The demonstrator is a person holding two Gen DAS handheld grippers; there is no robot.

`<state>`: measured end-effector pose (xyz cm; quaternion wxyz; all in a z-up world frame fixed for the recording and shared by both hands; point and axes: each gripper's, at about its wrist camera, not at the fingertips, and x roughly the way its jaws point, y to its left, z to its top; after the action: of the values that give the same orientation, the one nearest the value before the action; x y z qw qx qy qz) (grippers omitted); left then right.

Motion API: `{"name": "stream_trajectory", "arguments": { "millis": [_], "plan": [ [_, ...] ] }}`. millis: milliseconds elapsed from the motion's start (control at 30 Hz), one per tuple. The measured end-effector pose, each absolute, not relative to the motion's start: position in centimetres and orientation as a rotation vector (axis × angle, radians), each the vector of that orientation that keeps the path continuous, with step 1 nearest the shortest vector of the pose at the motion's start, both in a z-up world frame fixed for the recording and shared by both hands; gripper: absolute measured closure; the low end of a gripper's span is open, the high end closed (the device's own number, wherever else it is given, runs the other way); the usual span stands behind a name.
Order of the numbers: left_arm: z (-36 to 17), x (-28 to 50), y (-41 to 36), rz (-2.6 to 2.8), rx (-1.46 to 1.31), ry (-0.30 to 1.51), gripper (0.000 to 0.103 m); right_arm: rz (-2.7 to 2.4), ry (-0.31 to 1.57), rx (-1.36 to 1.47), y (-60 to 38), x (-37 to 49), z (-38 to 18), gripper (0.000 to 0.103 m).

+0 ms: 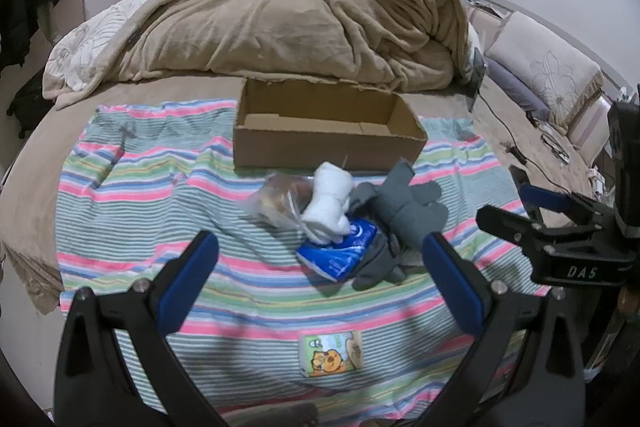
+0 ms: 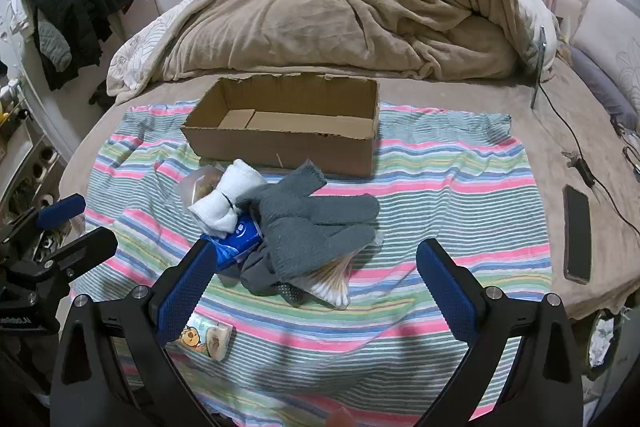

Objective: Organize objects

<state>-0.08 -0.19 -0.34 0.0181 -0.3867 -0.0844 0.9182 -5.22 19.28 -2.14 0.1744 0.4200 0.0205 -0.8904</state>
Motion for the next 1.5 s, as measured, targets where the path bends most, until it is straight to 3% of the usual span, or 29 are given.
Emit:
{"name": "stream_trajectory", "arguments": {
  "millis": [1500],
  "plan": [
    [0.1, 1.1, -0.5, 2.85, -1.186, -0.276, 0.001, -2.506, 0.05, 1.194, 18.8, -4.2, -1.4, 0.001]
  ]
}}
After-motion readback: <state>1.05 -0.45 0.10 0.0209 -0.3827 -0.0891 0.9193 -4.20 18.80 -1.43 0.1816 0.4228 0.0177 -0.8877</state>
